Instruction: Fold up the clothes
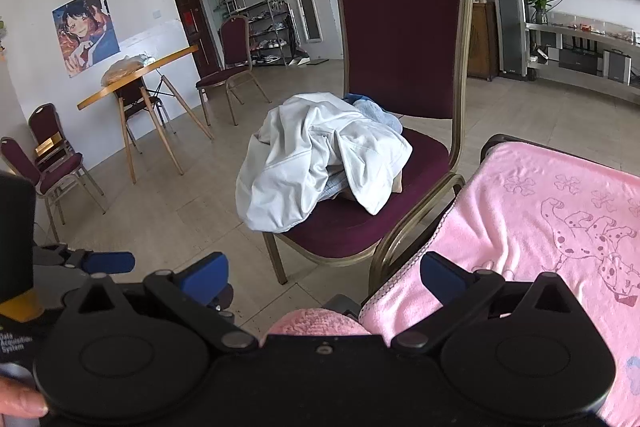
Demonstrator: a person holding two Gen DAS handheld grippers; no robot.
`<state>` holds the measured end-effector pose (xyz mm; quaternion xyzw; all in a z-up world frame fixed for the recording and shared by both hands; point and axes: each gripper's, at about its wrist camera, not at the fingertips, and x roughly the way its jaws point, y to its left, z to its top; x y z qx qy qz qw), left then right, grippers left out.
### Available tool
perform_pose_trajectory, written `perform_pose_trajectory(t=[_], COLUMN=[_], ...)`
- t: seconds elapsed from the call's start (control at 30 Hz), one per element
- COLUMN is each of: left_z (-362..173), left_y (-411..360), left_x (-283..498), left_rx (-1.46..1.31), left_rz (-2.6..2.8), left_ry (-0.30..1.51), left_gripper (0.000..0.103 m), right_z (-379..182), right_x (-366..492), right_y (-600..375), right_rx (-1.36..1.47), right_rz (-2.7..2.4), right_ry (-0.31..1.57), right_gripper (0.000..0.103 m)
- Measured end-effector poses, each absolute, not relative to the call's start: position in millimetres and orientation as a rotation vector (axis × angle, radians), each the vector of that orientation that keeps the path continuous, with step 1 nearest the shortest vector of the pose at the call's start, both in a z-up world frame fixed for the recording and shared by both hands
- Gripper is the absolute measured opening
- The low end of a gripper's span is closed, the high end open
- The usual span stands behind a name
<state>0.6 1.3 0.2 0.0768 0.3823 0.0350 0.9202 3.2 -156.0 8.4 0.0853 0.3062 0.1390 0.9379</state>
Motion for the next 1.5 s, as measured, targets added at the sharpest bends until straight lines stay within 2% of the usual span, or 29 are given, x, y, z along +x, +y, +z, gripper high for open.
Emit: perform_pose_trajectory(t=[1.5], left_z=[-2.8], left_y=[0.9], left_x=[-1.3], left_rx=[0.173], left_rz=[0.078], left_ry=[0.765], left_gripper=[0.103], right_z=[4.5], right_x=[5.4], right_y=[-154.0], right_rx=[0.179], right_rz=[0.284], right_ry=[0.639], right_gripper=[0.103])
